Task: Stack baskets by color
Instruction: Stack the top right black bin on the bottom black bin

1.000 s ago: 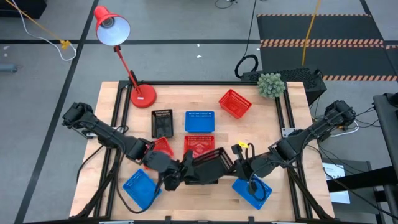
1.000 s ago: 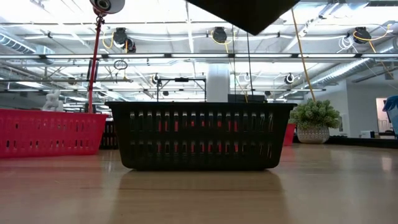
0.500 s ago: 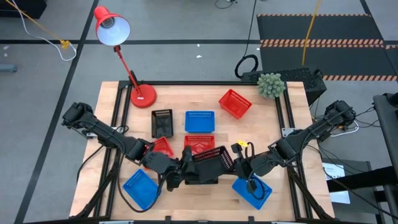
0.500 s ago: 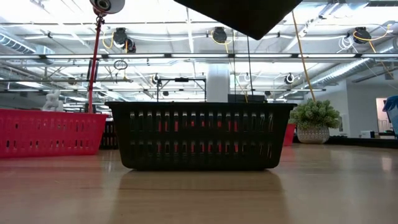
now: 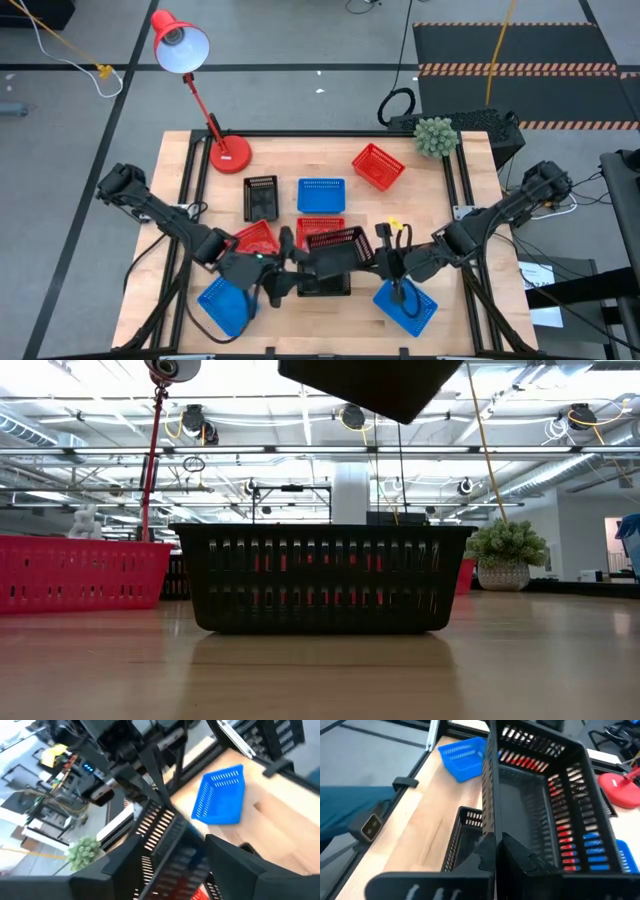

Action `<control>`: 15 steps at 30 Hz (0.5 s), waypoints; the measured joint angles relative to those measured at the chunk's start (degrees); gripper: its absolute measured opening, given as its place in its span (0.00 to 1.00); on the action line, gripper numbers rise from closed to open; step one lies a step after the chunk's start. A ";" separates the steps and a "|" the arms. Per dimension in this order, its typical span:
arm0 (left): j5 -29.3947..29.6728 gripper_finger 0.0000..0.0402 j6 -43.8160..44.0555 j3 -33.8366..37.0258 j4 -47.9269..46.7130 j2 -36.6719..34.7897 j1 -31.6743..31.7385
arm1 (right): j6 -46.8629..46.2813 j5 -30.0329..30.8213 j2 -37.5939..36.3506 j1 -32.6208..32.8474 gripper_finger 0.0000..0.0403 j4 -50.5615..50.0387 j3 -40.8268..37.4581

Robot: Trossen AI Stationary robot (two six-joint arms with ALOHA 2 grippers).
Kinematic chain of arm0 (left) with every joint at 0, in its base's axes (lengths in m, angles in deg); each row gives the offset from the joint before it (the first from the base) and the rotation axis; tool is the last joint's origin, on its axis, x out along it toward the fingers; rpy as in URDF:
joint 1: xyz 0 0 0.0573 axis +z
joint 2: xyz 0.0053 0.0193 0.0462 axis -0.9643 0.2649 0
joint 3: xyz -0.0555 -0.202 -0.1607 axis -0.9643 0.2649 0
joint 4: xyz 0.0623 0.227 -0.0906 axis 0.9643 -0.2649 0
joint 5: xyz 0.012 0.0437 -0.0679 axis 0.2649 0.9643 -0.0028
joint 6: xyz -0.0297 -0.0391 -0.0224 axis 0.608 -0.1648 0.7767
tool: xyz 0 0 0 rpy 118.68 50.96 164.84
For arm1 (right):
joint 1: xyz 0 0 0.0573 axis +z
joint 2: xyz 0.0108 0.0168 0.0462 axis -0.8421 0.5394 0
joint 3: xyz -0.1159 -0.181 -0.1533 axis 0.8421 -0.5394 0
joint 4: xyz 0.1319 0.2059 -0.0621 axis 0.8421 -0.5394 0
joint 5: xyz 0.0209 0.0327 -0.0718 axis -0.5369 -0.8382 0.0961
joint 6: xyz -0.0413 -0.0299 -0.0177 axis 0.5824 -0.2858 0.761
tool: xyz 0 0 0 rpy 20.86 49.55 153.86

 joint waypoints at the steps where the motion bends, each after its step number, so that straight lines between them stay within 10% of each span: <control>1: 0.61 0.56 1.12 -0.04 -1.07 -0.66 -0.52 | -0.15 0.13 0.00 0.00 0.01 -0.24 0.34; 15: 4.45 0.57 23.62 0.02 -17.61 -10.37 -4.78 | -4.69 7.42 0.21 3.55 0.01 -0.35 2.07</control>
